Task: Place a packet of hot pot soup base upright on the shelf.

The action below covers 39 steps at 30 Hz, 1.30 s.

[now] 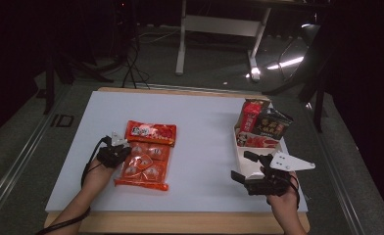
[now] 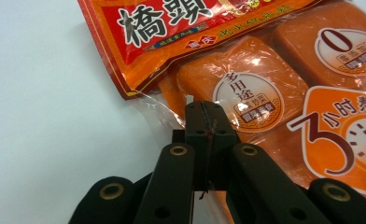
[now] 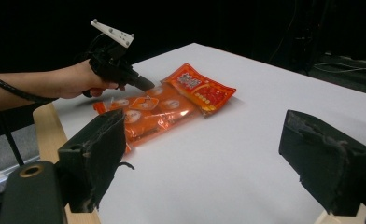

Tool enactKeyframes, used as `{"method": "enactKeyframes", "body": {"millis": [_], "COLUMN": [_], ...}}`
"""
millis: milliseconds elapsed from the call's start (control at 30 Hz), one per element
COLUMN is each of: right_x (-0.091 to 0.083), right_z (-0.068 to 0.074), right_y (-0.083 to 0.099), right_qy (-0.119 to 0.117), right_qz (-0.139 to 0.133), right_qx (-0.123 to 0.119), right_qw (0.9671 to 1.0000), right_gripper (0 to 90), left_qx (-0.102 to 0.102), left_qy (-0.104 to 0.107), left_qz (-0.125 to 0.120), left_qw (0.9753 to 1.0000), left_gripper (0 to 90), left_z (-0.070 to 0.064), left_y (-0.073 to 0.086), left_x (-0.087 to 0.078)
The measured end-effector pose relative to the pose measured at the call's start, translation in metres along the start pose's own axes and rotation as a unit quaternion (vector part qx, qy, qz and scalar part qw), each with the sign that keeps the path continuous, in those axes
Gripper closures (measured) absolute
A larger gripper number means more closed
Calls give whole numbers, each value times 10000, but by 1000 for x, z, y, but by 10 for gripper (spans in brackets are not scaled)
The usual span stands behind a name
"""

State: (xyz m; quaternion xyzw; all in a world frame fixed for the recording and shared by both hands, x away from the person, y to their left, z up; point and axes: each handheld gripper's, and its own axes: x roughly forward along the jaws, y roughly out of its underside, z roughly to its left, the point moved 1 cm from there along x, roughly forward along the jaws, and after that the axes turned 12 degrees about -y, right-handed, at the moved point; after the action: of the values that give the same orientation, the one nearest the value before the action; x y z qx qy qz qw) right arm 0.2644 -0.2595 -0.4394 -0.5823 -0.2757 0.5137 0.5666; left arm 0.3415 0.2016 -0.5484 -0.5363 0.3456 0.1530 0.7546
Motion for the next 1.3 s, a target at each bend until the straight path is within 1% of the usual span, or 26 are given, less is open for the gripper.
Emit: {"method": "enactKeyframes", "body": {"millis": [67,133,267,400,600,667,767,833,900,967,1033,1067,1100,1133,1167,1267,1300], "right_x": [0,0,0,1,2,2,2,1,1,2,3,3,4,4,4,3,3], "right_z": [0,0,0,0,1,1,1,1,1,1,0,0,0,0,1,2,1], "right_y": [0,0,0,0,1,1,1,1,1,1,2,2,2,2,2,1,1], "right_qy": [-9,-13,-5,0,-3,-11,-19,-25,-32,-18,-35,-38,-44,-56,-56,-42,-39], "right_qz": [2,0,-2,28,55,50,57,46,41,51,67,78,90,96,96,87,79], "right_qx": [1,-3,-3,-7,-11,-3,-2,12,11,23,44,49,53,52,39,7,14], "right_qw": [10000,10000,10000,10000,10000,10000,10000,10000,10000,10000,10000,10000,9999,9999,9999,10000,10000], "right_gripper": [149,149,149,150,149,149,149,149,149,149,149,149,149,149,149,149,149], "left_qx": [9,21,166,238,372,420,429,420,483,464,493,498,436,414,414,486,510], "left_qy": [100,147,271,367,514,599,677,723,738,770,789,842,942,1067,1133,1249,1285], "left_qz": [-33,-46,-64,-79,-106,-149,-180,-167,-189,-195,-219,-197,-174,-166,-166,-149,-103], "left_qw": [9999,9999,9995,9990,9979,9972,9966,9964,9959,9958,9954,9950,9944,9933,9926,9909,9903], "left_gripper": [900,900,900,900,900,900,900,900,900,900,900,900,900,900,900,899,899], "left_z": [-4,-8,-17,-25,-37,-41,-46,-48,-50,-50,-49,-48,-46,-44,-42,-39,-39], "left_y": [-1,-2,-5,-9,-14,-15,-17,-18,-19,-19,-18,-19,-19,-19,-18,-14,-13], "left_x": [0,0,-1,0,3,3,4,4,5,5,5,4,3,1,-2,-10,-13]}}
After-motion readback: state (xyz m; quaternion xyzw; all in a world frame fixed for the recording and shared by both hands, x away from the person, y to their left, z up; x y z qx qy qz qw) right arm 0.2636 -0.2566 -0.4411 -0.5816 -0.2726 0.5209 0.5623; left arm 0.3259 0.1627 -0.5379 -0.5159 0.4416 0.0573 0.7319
